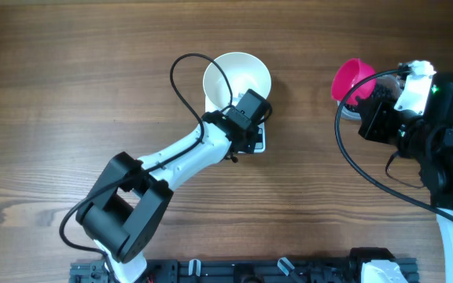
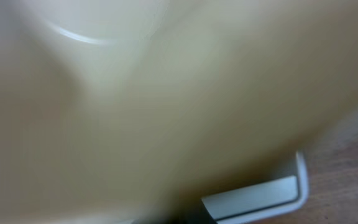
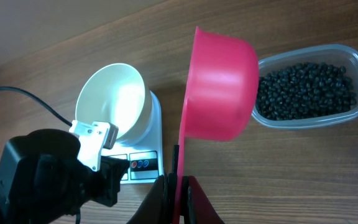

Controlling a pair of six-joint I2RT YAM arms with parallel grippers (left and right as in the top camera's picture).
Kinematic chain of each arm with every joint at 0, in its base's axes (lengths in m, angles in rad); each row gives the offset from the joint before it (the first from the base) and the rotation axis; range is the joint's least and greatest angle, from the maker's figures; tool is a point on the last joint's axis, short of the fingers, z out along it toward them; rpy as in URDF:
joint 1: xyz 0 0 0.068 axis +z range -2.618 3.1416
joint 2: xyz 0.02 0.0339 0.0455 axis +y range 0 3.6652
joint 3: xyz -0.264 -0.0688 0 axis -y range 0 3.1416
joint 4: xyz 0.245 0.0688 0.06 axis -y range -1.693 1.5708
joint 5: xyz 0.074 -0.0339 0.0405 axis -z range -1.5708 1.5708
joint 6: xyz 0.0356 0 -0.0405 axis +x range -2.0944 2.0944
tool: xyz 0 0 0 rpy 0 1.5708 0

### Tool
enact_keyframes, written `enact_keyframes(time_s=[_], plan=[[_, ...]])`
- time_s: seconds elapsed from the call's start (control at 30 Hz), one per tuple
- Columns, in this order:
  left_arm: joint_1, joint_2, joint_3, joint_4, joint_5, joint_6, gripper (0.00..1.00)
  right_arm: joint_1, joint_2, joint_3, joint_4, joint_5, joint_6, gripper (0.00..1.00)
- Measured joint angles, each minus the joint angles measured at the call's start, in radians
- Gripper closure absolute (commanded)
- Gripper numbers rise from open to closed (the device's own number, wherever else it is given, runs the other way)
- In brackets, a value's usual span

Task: Scoop item into bowl and weigh 150g on scale
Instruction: 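Move the left gripper to the scale front and hold the cup above beans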

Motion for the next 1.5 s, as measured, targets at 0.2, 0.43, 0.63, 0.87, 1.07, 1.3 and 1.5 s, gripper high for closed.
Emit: enact_keyframes(time_s=[0.2, 0.43, 0.63, 0.87, 1.07, 1.3, 1.5], plan=[[0.008, 0.013, 0.000, 0.036, -0.003, 0.000, 0.96, 0.000, 0.000, 0.000, 0.001, 0.000, 0.000, 0.96], [0.008, 0.013, 0.000, 0.036, 0.017, 0.000, 0.96, 0.000, 0.000, 0.000, 0.001, 0.000, 0.000, 0.96], [0.008, 0.016, 0.000, 0.032, 0.024, 0.000, 0.96, 0.000, 0.000, 0.000, 0.001, 0.000, 0.000, 0.96], [0.008, 0.032, 0.000, 0.032, 0.035, 0.000, 0.96, 0.000, 0.000, 0.000, 0.001, 0.000, 0.000, 0.96], [0.008, 0.032, 0.000, 0.032, 0.039, 0.000, 0.96, 0.000, 0.000, 0.000, 0.001, 0.000, 0.000, 0.96], [0.008, 0.032, 0.000, 0.033, 0.048, 0.000, 0.96, 0.000, 0.000, 0.000, 0.001, 0.000, 0.000, 0.96], [0.008, 0.033, 0.000, 0.032, 0.069, 0.000, 0.96, 0.000, 0.000, 0.000, 0.002, 0.000, 0.000, 0.96]])
